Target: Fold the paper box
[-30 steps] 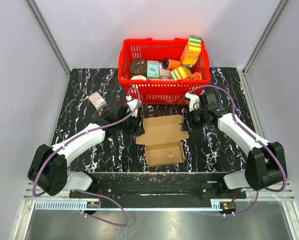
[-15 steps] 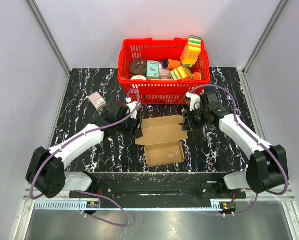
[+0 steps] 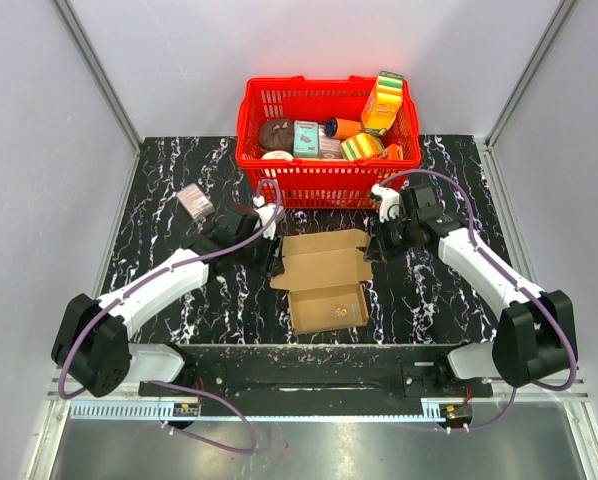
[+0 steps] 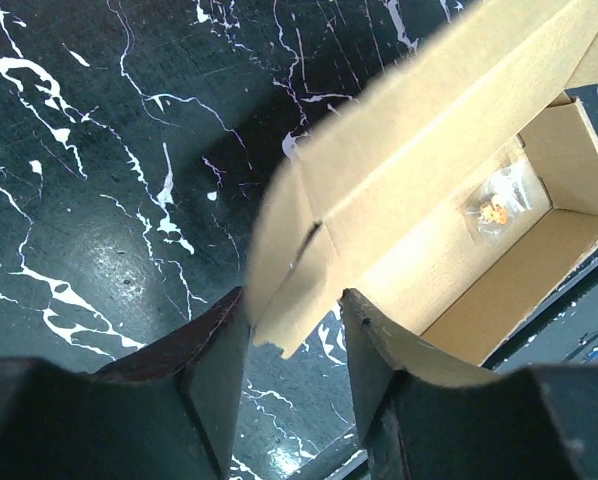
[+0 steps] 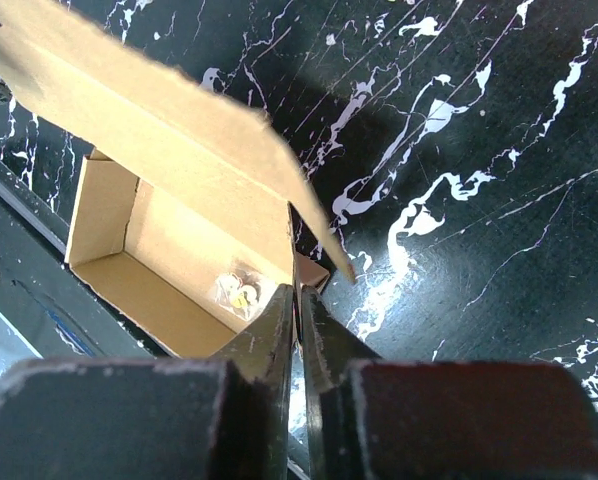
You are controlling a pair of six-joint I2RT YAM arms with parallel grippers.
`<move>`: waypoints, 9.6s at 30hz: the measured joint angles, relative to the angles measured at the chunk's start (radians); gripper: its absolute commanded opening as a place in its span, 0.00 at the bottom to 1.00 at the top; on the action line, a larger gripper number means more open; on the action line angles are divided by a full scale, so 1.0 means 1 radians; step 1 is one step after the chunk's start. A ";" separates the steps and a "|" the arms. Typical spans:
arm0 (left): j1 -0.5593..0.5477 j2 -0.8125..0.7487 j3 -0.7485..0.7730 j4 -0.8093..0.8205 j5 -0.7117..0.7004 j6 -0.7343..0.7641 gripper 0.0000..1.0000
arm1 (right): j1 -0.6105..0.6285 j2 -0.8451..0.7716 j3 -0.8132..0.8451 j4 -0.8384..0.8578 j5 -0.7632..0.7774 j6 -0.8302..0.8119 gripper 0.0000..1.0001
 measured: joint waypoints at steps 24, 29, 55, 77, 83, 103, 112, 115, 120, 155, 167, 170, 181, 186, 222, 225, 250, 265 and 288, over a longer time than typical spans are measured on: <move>-0.031 -0.017 0.044 -0.039 -0.072 -0.054 0.31 | 0.000 -0.098 -0.057 0.024 0.000 0.091 0.01; -0.043 -0.013 0.058 -0.027 -0.081 -0.060 0.25 | 0.000 -0.110 -0.061 0.032 0.001 0.096 0.01; -0.079 0.035 0.065 -0.034 -0.158 -0.067 0.03 | 0.000 -0.118 -0.073 0.039 -0.002 0.101 0.01; -0.165 -0.114 -0.011 0.008 -0.317 -0.171 0.00 | 0.140 -0.161 -0.097 0.116 0.230 0.208 0.00; -0.235 -0.153 -0.061 0.044 -0.453 -0.232 0.00 | 0.195 -0.223 -0.168 0.201 0.320 0.266 0.00; -0.494 -0.224 -0.242 0.188 -0.893 -0.457 0.00 | 0.441 -0.284 -0.339 0.461 0.686 0.359 0.00; -0.570 -0.236 -0.278 0.245 -1.022 -0.491 0.00 | 0.505 -0.370 -0.458 0.580 0.796 0.382 0.00; -0.575 -0.236 -0.280 0.282 -1.048 -0.484 0.00 | 0.513 -0.407 -0.488 0.611 0.821 0.382 0.00; -0.577 -0.232 -0.296 0.377 -1.089 -0.446 0.00 | 0.518 -0.450 -0.517 0.687 0.849 0.361 0.00; -0.675 0.035 -0.384 0.793 -1.294 -0.456 0.00 | 0.560 -0.512 -0.748 0.954 0.977 0.359 0.00; -0.747 0.069 -0.383 0.750 -1.397 -0.553 0.00 | 0.624 -0.531 -0.770 0.962 1.048 0.369 0.00; -0.758 0.071 -0.383 0.733 -1.410 -0.580 0.00 | 0.636 -0.548 -0.774 0.946 1.058 0.384 0.00; -0.809 0.109 -0.365 0.604 -1.434 -0.715 0.00 | 0.727 -0.521 -0.774 0.860 1.149 0.472 0.00; -0.827 0.110 -0.365 0.551 -1.440 -0.768 0.01 | 0.771 -0.520 -0.774 0.840 1.197 0.507 0.00; -1.042 0.014 -0.298 0.090 -1.403 -1.072 0.69 | 0.834 -0.507 -0.768 0.717 1.343 0.629 0.00; -1.098 -0.037 -0.311 0.066 -1.407 -1.086 0.69 | 0.838 -0.504 -0.767 0.716 1.344 0.629 0.00; -1.426 -0.486 0.013 -0.364 -1.646 -1.109 0.42 | 0.846 -0.484 -0.761 0.716 1.368 0.624 0.00; -1.397 -0.444 0.096 -0.512 -1.695 -1.037 0.34 | 0.856 -0.446 -0.761 0.735 1.368 0.621 0.00; -1.164 0.176 0.605 -0.916 -1.696 -1.345 0.31 | 0.860 -0.426 -0.746 0.734 1.368 0.621 0.00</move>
